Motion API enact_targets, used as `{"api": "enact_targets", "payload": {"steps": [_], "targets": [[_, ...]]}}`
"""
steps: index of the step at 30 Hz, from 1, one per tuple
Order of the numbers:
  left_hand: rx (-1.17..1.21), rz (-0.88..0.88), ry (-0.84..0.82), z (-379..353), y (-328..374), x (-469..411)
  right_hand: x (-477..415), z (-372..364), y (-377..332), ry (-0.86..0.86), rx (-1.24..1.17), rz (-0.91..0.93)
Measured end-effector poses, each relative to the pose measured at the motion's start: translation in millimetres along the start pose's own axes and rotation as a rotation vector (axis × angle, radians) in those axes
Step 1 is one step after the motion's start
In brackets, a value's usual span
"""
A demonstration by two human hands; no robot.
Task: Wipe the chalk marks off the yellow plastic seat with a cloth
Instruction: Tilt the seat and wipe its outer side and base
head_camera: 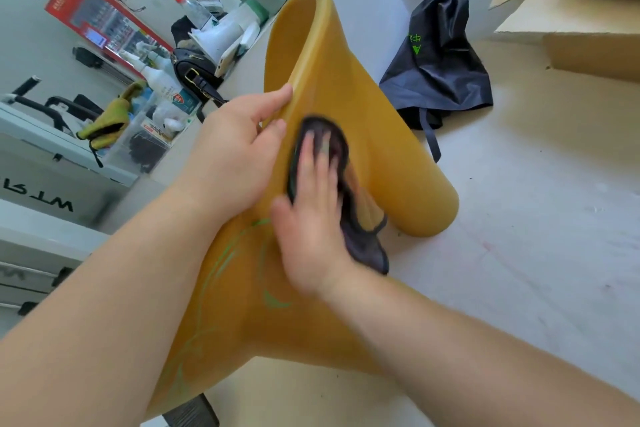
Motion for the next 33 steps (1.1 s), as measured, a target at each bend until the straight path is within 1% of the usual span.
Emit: {"api": "enact_targets", "payload": {"steps": [2,5,7,10,13,15,17,19,23,26,28,30,33], "targets": [[0.032,-0.008,-0.005,0,1,0,-45,22,-14,0.069,-0.063,-0.051],[0.090,0.014,-0.022,2,0,0,-65,34,-22,0.111,-0.087,0.015],[0.103,0.014,-0.039,3,-2,0,-53,27,-18,0.112,-0.064,0.051],[0.118,-0.030,-0.082,-1,-4,0,-35,19,-5,0.095,-0.059,0.041],[0.135,-0.092,-0.068,-3,-5,1,-3,10,15,0.054,-0.049,-0.019],[0.123,-0.139,-0.029,-2,-5,1,23,2,28,0.009,-0.012,-0.095],[0.115,-0.172,-0.032,-4,-4,1,48,-3,36,-0.054,0.024,-0.172],[0.123,-0.169,-0.056,-5,-4,0,71,-8,36,-0.114,0.074,-0.171],[0.046,-0.167,-0.020,3,2,5,102,-20,45,-0.193,0.191,-0.106],[-0.127,-0.234,-0.004,3,13,11,101,-17,64,-0.215,0.205,-0.016],[-0.229,-0.235,0.007,2,15,14,94,-13,72,-0.218,0.226,0.046],[-0.244,-0.199,-0.022,-1,15,14,87,-10,73,-0.191,0.239,0.045],[-0.191,-0.114,-0.063,2,7,22,73,-9,70,-0.124,0.189,-0.020]]}}
Point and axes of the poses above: each hand's wrist, its own x-axis away from the middle knuckle, its own z-axis out of the back of the hand, y = z × x, the point moved 9 cm from there along -x, towards the middle knuckle, and after that the axes turned 10 degrees about -x, right-handed, at the moved point
